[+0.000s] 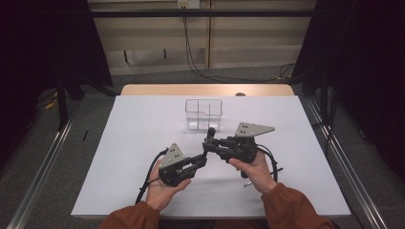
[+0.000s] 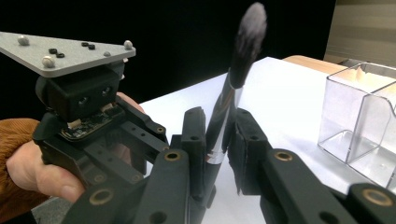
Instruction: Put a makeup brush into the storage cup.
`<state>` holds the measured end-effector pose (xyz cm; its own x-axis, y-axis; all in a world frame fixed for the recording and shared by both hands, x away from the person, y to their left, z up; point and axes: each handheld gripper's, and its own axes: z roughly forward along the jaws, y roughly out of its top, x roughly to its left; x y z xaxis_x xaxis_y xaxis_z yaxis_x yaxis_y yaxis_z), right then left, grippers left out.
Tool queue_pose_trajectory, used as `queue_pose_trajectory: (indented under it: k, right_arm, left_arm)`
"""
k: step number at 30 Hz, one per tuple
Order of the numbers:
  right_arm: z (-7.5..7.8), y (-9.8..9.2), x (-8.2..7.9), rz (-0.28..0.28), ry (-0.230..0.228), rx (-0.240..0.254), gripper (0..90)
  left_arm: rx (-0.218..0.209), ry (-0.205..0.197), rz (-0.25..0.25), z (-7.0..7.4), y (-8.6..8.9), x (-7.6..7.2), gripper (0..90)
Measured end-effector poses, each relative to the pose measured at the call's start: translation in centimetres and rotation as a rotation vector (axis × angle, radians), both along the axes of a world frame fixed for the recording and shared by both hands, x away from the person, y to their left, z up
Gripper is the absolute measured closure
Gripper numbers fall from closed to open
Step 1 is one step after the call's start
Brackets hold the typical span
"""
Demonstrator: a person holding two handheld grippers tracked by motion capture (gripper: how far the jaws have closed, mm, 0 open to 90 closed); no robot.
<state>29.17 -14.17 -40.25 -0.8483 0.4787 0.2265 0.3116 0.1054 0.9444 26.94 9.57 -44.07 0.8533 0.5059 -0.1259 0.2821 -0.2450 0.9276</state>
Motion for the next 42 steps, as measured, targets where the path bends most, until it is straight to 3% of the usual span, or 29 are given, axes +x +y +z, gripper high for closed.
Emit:
queue_pose_trajectory:
  k: [8,17,20,23,33,35,37,38,42]
  right_arm:
    - [0.2,0.1,-0.2,0.015,-0.014,0.019,80.2]
    - [0.2,0.0,-0.2,0.015,-0.027,0.018,80.3]
    - [0.3,0.0,-0.2,0.012,-0.028,0.017,80.3]
    - [0.3,0.0,-0.2,0.008,-0.029,0.017,80.2]
    - [0.3,-0.4,-0.1,-0.002,-0.028,0.024,80.2]
    - [0.3,-0.4,-0.1,-0.004,-0.029,0.022,80.2]
    - [0.3,-0.5,-0.1,-0.007,-0.029,0.023,80.2]
    - [0.4,-0.6,-0.1,-0.011,-0.035,0.019,80.2]
    - [0.4,-0.8,0.0,-0.021,-0.039,0.016,80.2]
  left_arm:
    - [-0.019,0.003,0.004,-0.1,0.3,0.1,75.8]
    - [-0.033,0.011,0.016,0.0,0.4,0.1,66.2]
    - [-0.035,0.021,0.036,0.0,0.5,0.2,56.1]
    - [-0.043,0.024,0.042,0.1,0.6,0.2,54.7]
    - [-0.040,0.026,0.093,0.3,1.0,0.4,29.1]
    - [0.002,0.027,0.103,0.3,1.1,0.5,24.1]
    - [-0.003,0.047,0.109,0.3,1.2,0.6,18.0]
    - [0.014,0.042,0.120,0.3,1.3,0.7,14.4]
    - [0.005,0.010,0.123,0.4,1.6,0.8,10.4]
